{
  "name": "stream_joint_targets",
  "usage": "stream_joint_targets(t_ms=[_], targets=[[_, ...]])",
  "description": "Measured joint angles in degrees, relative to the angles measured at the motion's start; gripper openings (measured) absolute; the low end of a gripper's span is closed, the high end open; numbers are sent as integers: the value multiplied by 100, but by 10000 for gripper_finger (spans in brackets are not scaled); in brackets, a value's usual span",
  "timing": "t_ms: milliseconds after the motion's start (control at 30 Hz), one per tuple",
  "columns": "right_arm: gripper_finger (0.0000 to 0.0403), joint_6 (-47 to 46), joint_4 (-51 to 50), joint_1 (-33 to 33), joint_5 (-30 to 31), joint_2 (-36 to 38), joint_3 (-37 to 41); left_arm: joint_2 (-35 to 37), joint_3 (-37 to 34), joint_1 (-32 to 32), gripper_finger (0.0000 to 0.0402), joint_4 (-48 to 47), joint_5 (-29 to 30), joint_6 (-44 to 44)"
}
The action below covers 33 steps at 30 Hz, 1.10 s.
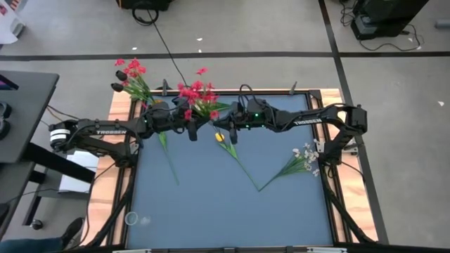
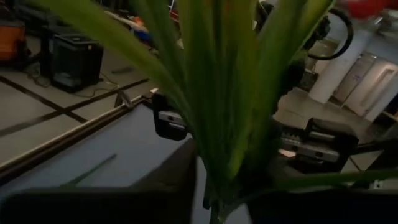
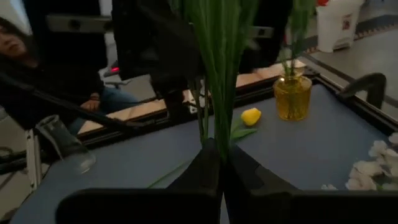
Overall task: Sort flowers into vase by color
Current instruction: Put the red flowers into the yellow vase
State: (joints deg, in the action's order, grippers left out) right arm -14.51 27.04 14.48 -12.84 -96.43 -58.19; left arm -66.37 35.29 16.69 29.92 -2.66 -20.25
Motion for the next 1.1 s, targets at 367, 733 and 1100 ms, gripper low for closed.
stream_joint_targets(t_ms=[367,733,1100], targets=[[142,-545,-275,205,879,1,0,730,-9,550,8,-1170,312,639],[191,-832,-988,426,842,3,0,2227,-3,1647,7,-2961,799,1123],[191,-851,-1101,555,828,5,0,2760,522,2347,6,-4450,1201,1740]])
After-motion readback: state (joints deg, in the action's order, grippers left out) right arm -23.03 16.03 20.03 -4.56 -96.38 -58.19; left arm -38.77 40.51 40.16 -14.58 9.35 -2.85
